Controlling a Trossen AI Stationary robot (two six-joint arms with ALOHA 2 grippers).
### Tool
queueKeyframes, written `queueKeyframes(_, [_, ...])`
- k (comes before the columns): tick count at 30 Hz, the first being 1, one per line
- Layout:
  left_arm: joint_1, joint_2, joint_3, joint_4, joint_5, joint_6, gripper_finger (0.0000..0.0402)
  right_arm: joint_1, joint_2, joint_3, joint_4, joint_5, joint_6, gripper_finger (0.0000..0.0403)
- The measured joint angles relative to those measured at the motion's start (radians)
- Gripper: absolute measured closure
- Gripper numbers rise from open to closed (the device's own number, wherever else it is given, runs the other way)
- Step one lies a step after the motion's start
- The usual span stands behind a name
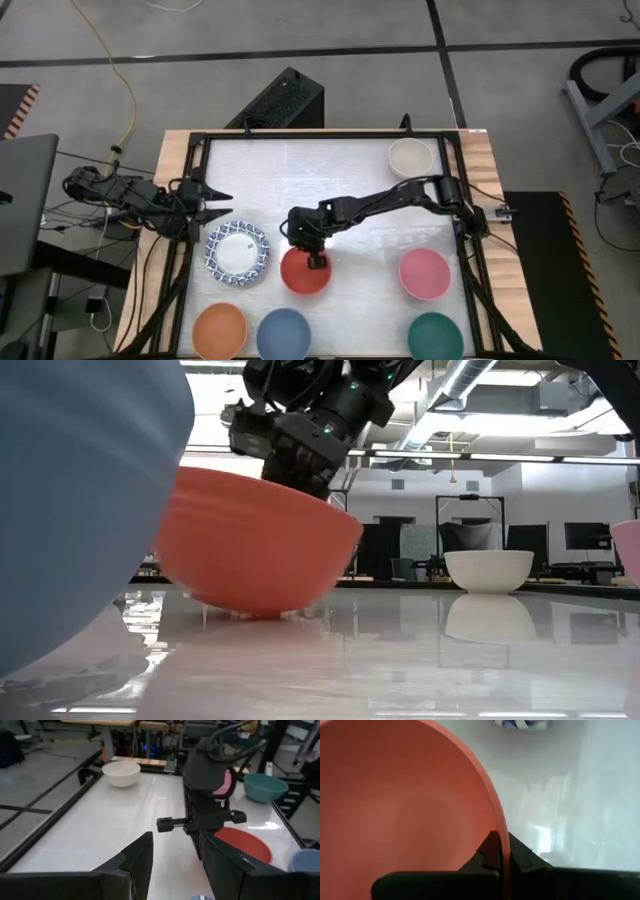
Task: Nest bowls inside each other
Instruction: Stack the orange bowl into the blue patterned bowl
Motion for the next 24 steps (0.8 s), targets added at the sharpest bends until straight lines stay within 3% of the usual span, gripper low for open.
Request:
queueKeyframes(7, [0.0, 0.001, 0.0, -0.003, -0.048, 0.002, 0.0251, -0.044, -0.071, -0.002, -0.104, 0.114, -0.011, 0.0388])
queueKeyframes(16, [0.002, -0.007, 0.0, -0.015, -0.155, 0.07, 0.0251, -0.049, -0.12, 0.0, 0.294, 0.097, -0.114, 0.0389])
queueKeyframes(20, [0.002, -0.007, 0.0, -0.022, -0.222, 0.086, 0.0251, -0.035, -0.12, 0.0, 0.429, 0.149, -0.155, 0.039])
queueKeyframes(24, [0.002, -0.012, 0.0, -0.029, -0.284, 0.103, 0.0251, -0.039, -0.115, 0.026, 0.559, 0.099, -0.171, 0.039])
